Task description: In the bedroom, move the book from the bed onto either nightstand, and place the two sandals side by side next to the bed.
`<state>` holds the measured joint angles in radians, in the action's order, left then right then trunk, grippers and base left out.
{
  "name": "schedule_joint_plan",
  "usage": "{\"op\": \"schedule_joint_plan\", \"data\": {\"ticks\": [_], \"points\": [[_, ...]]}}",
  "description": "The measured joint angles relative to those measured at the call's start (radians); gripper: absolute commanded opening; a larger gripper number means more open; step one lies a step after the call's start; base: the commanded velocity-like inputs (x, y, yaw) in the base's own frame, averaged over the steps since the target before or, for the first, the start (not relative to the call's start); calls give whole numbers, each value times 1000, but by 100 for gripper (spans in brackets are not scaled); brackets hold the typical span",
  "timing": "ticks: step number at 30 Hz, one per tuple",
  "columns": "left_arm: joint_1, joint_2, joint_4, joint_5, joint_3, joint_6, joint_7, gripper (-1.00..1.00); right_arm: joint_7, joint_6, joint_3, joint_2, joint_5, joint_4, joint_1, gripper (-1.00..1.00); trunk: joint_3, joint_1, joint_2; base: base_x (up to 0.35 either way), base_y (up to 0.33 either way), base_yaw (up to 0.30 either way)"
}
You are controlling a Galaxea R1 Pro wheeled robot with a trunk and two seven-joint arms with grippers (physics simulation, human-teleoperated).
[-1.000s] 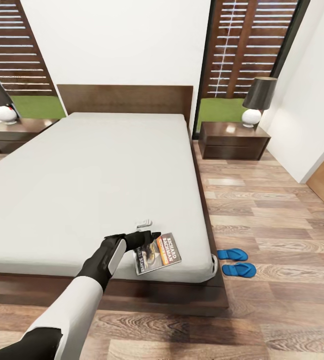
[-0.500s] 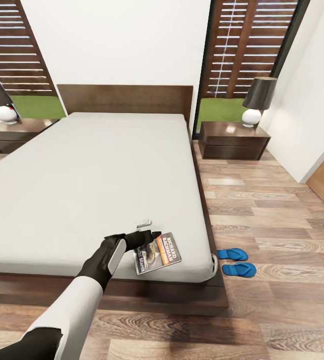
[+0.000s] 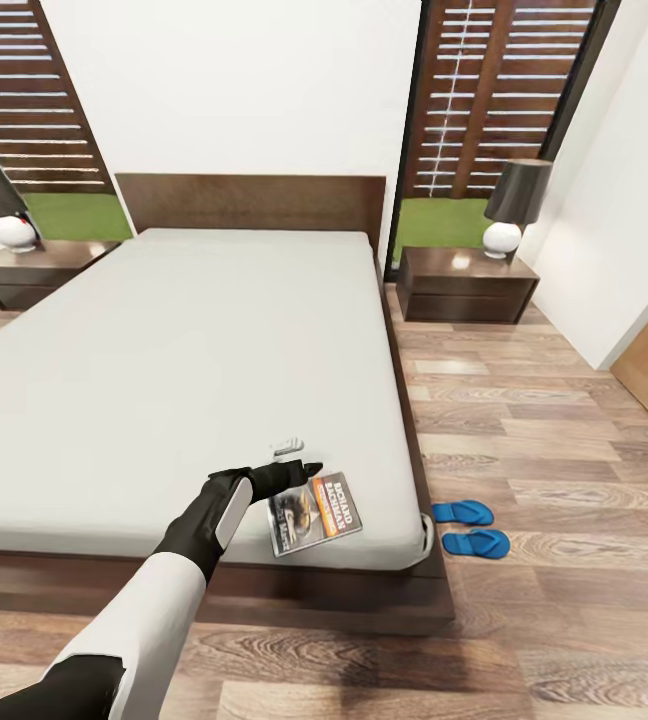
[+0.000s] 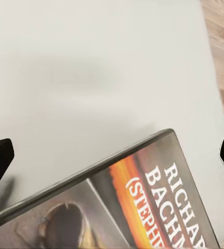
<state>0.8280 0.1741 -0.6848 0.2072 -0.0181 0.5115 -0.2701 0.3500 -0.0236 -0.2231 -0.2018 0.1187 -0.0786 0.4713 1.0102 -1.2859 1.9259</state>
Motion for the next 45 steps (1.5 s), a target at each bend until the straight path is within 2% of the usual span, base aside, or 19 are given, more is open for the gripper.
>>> {"op": "schedule_joint_plan", "data": {"ticks": [45], "points": [[0, 0, 0, 18, 1, 2, -5, 100, 0, -1, -1, -2, -5, 0, 0, 100, -141, 173, -315, 0, 0, 0]]}}
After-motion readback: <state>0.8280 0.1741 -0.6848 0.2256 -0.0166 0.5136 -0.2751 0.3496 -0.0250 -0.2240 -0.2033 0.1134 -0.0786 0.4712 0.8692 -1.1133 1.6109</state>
